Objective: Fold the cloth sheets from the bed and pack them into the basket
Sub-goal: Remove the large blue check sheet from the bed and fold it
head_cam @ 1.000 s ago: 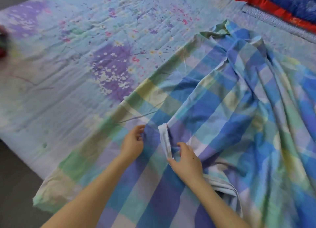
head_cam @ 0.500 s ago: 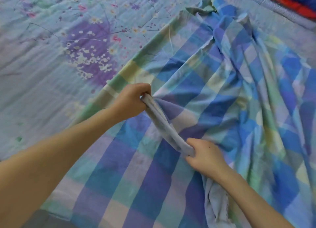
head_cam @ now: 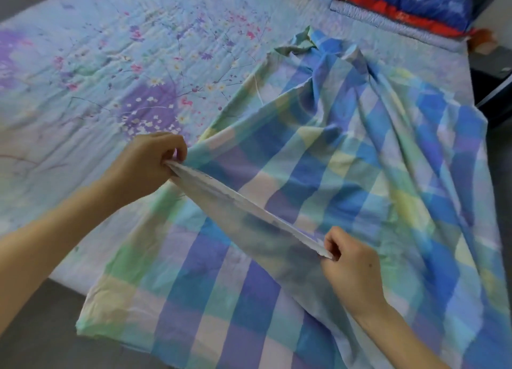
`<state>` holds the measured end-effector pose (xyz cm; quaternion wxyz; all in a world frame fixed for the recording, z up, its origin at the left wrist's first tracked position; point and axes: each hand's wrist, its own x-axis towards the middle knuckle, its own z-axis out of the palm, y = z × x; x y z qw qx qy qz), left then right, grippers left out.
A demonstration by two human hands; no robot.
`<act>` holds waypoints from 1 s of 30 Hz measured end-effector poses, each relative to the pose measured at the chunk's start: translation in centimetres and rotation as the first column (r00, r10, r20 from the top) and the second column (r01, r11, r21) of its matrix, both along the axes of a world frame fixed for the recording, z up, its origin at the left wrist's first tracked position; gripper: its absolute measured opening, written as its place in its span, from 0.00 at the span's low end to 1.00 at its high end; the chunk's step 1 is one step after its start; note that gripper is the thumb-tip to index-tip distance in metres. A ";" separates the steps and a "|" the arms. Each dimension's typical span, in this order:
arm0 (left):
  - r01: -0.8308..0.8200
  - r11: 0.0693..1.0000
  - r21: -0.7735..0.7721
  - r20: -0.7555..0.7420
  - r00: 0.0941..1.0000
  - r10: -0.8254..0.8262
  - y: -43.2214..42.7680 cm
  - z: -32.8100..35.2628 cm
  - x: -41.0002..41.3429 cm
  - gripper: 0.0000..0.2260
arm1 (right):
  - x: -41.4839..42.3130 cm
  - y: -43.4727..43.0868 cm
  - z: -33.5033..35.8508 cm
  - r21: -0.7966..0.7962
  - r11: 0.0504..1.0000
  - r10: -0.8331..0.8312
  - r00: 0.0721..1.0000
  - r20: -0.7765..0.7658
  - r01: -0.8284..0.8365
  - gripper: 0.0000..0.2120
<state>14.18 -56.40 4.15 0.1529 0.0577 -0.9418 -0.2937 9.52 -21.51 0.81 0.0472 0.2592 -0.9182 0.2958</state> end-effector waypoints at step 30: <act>-0.298 0.928 0.225 0.042 0.954 0.296 -0.6 1.3 12.0 0.18 | 12.1 -12.9 -3.9 0.270 0.963 0.059 0.978 -0.202 -0.002 0.27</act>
